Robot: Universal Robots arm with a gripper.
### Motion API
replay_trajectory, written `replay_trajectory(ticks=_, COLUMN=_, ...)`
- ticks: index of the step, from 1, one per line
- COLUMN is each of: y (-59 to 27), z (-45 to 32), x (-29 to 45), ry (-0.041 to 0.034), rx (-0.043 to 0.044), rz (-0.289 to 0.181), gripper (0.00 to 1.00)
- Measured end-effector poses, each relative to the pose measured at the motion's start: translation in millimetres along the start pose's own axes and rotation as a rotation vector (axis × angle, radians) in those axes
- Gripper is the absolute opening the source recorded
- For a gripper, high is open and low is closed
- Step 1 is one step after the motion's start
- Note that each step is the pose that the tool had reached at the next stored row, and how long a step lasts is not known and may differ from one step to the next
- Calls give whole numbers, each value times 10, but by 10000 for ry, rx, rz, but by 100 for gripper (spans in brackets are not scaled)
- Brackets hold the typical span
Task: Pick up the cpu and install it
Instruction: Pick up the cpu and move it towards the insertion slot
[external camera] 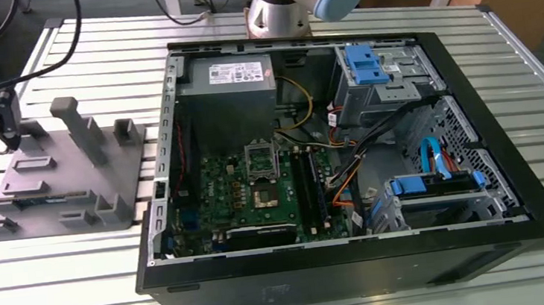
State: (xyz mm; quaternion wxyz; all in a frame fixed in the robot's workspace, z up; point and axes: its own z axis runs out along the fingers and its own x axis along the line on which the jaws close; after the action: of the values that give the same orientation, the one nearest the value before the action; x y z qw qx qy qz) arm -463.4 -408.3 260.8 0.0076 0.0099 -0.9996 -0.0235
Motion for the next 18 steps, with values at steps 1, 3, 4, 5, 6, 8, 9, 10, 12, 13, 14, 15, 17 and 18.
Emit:
replay_trajectory(ticks=1, y=1, z=-16, x=0, ry=0, rx=-1, rz=0, gripper=47)
replay_trajectory(ticks=3, y=2, z=-52, x=1, ry=0, rx=0, rz=0, gripper=47)
replay_trajectory(ticks=4, y=3, z=-67, x=1, ry=1, rx=0, rz=0, gripper=47)
replay_trajectory(ticks=5, y=4, z=-77, x=1, ry=0, rx=0, rz=0, gripper=47)
replay_trajectory(ticks=6, y=4, z=-82, x=1, ry=-1, rx=-1, rz=0, gripper=47)
replay_trajectory(ticks=8, y=4, z=-82, x=1, ry=-4, rx=-2, rz=0, gripper=47)
replay_trajectory(ticks=9, y=4, z=-83, x=1, ry=-3, rx=-2, rz=0, gripper=47)
replay_trajectory(ticks=10, y=4, z=-85, x=1, ry=0, rx=0, rz=0, gripper=47)
replay_trajectory(ticks=12, y=4, z=-90, x=1, ry=-1, rx=-1, rz=0, gripper=47)
replay_trajectory(ticks=13, y=5, z=-95, x=1, ry=0, rx=-1, rz=0, gripper=47)
replay_trajectory(ticks=14, y=4, z=-96, x=1, ry=0, rx=-1, rz=0, gripper=47)
replay_trajectory(ticks=15, y=5, z=-98, x=2, ry=0, rx=0, rz=0, gripper=47)
replay_trajectory(ticks=17, y=5, z=-104, x=2, ry=2, rx=1, rz=0, gripper=47)
replay_trajectory(ticks=18, y=5, z=-108, x=2, ry=1, rx=1, rz=0, gripper=47)
